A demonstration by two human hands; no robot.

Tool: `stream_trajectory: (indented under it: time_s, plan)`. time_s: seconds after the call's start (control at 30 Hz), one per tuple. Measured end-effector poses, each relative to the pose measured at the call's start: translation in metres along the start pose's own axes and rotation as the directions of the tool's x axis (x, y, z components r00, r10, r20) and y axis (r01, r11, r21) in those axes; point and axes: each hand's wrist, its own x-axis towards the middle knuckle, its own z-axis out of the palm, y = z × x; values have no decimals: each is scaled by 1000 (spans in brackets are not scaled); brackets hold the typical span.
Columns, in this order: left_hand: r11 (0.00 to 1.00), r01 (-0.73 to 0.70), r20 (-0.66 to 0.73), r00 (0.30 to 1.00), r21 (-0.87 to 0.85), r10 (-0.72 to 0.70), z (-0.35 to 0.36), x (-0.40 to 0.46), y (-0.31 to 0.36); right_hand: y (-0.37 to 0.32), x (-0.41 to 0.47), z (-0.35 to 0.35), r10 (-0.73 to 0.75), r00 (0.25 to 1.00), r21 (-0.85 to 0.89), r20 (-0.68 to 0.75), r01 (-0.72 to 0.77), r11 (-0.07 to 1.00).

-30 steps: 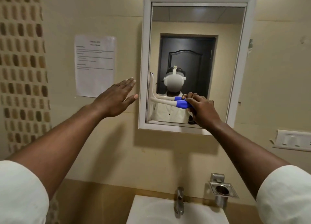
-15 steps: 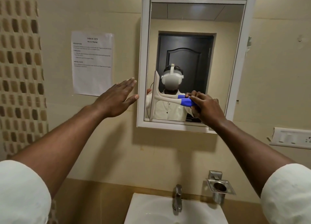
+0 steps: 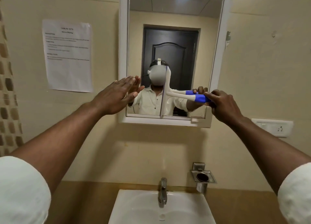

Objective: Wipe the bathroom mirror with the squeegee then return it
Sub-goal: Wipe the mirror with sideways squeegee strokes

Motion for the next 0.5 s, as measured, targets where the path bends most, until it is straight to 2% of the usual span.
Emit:
stream_trajectory:
  time_s: [0.5]
  plan:
    - [989, -110, 32, 993, -101, 114, 36, 47, 80, 100, -38, -60, 61, 998, -234, -35, -67, 970]
